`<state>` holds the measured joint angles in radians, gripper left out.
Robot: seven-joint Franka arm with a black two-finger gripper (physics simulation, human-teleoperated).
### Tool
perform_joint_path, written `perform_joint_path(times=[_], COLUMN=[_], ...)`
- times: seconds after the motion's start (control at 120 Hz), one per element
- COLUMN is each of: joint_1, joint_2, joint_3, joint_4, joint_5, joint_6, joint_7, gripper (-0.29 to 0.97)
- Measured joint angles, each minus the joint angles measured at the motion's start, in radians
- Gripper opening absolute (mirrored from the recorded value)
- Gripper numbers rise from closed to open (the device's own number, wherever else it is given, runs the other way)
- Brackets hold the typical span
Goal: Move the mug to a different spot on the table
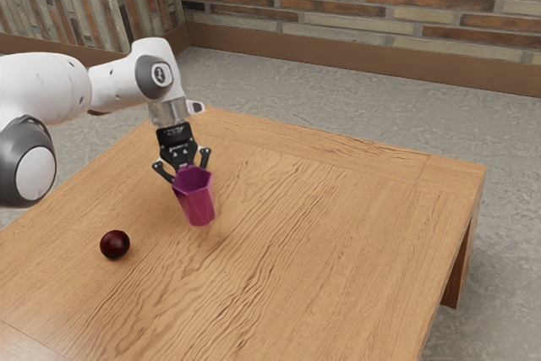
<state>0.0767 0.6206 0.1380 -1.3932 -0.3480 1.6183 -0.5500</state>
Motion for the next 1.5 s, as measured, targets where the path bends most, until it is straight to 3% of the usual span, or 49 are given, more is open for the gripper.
perform_joint_path(times=[0.792,0.967,1.083,1.283,1.5], joint_1=[-0.009,-0.016,-0.017,-0.036,-0.135], joint_2=[0.118,0.114,0.106,-0.044,-0.377], joint_3=[0.001,0.0,0.001,0.039,0.045], joint_4=[0.057,0.058,0.058,0.044,-0.01], joint_5=[0.002,-0.013,-0.018,0.007,0.257], joint_6=[0.018,0.026,0.028,0.023,0.034], joint_7=[0.072,0.07,0.069,0.068,0.11], gripper=[-0.1,0.27,0.43,0.57,0.63])
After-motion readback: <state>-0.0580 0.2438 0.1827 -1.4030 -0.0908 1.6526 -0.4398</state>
